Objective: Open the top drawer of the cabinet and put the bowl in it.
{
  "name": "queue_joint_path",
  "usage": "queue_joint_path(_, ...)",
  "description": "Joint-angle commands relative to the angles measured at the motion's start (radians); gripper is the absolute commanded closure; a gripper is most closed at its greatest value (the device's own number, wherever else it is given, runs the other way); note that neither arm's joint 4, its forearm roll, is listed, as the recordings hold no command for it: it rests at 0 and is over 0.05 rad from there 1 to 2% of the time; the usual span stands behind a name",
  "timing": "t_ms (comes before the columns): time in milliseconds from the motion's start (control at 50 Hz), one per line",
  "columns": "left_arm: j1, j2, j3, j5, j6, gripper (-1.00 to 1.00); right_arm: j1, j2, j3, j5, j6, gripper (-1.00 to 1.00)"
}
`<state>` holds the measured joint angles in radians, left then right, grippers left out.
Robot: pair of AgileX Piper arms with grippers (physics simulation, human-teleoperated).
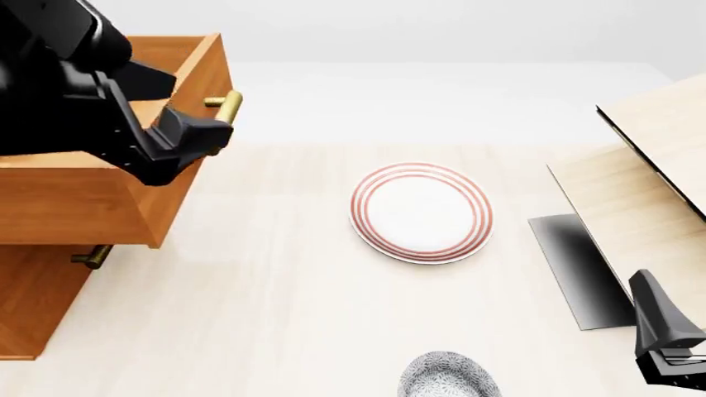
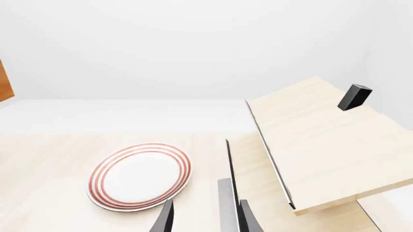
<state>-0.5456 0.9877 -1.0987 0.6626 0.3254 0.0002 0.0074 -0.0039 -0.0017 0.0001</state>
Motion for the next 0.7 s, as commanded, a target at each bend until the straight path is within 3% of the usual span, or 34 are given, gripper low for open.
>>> queue_joint_path(20, -0.055, -0.004, 0.046, -0.046, -0.039, -1.0, 0.0, -0.001, 0.001, 0.0, 0.001, -1.0)
queue_joint_path(240, -0.098, 0.003, 0.075, -0.078, -0.059, -1.0, 0.0, -0.001, 0.001, 0.0, 0.0, -1.0)
queue_joint_path(400, -0.127, 0.004, 0.111, -0.116, -0.102, -1.0, 0.0, -0.001, 0.001, 0.0, 0.0, -1.0)
queue_joint_path(540, -0.181, 0.051, 0.126, -0.154, -0.179, -1.0, 0.0, -0.001, 0.001, 0.0, 0.0, -1.0)
queue_joint_path(700, -0.199, 0.065, 0.162, -0.19, -0.194, -1.0, 0.0, -0.001, 0.001, 0.0, 0.0, -1.0)
